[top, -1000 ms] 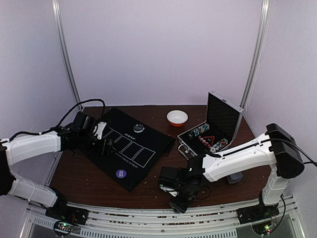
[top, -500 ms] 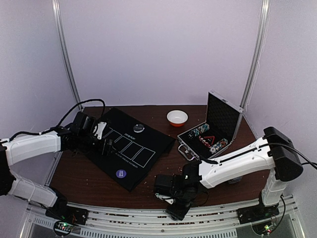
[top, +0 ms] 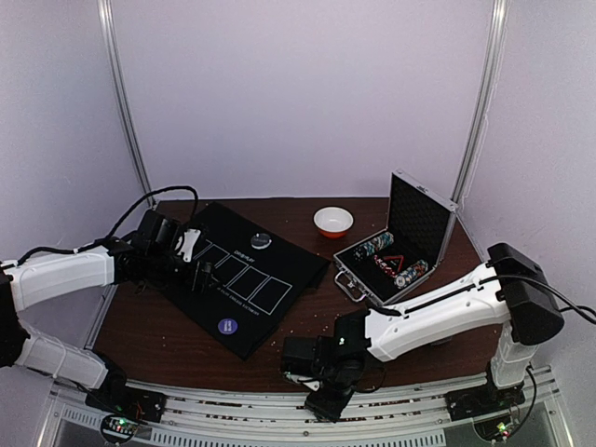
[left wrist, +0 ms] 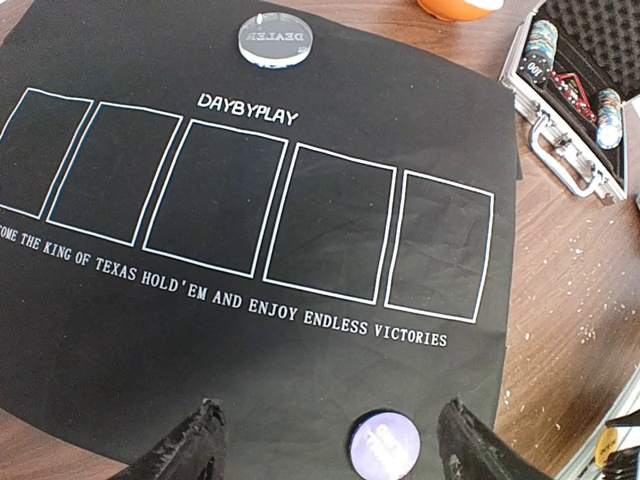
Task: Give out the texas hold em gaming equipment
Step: Pick up the big blind button from the corner of the board.
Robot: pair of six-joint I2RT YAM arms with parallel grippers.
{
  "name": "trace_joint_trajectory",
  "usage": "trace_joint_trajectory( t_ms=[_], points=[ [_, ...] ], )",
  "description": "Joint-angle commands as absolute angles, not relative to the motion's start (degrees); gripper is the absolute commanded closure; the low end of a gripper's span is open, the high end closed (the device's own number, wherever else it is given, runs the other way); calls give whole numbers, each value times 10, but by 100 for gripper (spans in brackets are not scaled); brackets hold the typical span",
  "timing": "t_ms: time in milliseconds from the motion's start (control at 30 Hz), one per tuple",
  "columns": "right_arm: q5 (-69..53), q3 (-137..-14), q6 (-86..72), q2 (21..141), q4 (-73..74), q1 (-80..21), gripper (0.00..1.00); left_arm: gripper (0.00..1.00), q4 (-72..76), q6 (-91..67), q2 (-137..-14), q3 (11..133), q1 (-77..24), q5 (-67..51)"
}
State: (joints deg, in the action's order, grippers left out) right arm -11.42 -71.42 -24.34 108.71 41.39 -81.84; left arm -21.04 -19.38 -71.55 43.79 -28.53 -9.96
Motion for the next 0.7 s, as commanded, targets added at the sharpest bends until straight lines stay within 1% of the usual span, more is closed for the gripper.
trace_joint_trajectory(
  t_ms=[0,100,167,267,400,533,667],
  points=[
    [-136,-710,-247,1107,429,-831,37,25,-193,-187,-706,451,-289,-95],
    [-134,-715,-245,1115,430,-834,36,25,-193,-185,-706,449,-289,-91],
    [-126,-719,-245,1121,434,-835,37,25,-193,-185,-706,448,-289,-91],
    [-113,-727,-246,1124,441,-835,46,25,-194,-185,-704,449,-289,-92],
    [-101,-730,-244,1122,447,-835,56,25,-193,-183,-702,448,-289,-89],
    [-90,-733,-246,1113,448,-835,61,25,-193,-184,-697,450,-290,-91],
    [-52,-740,-241,1085,437,-835,63,25,-187,-181,-690,450,-290,-95]
  ],
)
